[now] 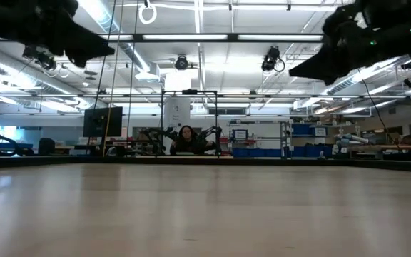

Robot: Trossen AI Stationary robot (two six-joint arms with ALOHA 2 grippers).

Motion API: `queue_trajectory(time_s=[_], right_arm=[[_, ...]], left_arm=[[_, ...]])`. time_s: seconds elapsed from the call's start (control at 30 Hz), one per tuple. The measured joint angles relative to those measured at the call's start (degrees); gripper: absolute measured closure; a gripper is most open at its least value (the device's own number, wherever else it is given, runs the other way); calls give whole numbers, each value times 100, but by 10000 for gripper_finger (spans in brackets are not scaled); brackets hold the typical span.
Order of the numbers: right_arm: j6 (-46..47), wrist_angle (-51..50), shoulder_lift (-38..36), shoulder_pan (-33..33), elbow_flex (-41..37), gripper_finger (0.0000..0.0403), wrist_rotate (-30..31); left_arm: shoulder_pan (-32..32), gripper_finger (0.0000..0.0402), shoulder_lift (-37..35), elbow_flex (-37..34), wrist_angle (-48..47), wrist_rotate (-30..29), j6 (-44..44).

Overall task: Stack plastic plates
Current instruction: Return to Home Position

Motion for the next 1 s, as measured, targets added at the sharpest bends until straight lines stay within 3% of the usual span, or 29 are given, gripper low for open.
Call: queue_trajectory(time_s=[0.1, 0.23, 0.47, 0.67, 0.8, 0.9, 1.0], right_arm=[[76, 160, -605, -125, -473, 377, -118], [356, 1277, -1309, -108, -1514, 382, -584], [448, 509, -1987, 277, -1547, 388, -820], [214, 447, -2575, 321, -1547, 389, -799], [337, 24, -3031, 319, -1547, 389, -1010], [407, -574, -3323, 321, -1546, 389, -1019], [388, -868, -3493, 328, -1546, 389, -843]], left_arm=[[236, 235, -189, 53, -45, 0, 55], [408, 246, -479, -310, -81, -1, -220], [443, 293, -966, -1078, 45, -115, -555], [443, 347, -1380, -1024, -32, -127, -505], [443, 391, -1909, -773, -977, -201, -457], [443, 393, -2286, -751, -1434, -329, -525], [443, 393, -2226, -835, -1207, -407, -574]])
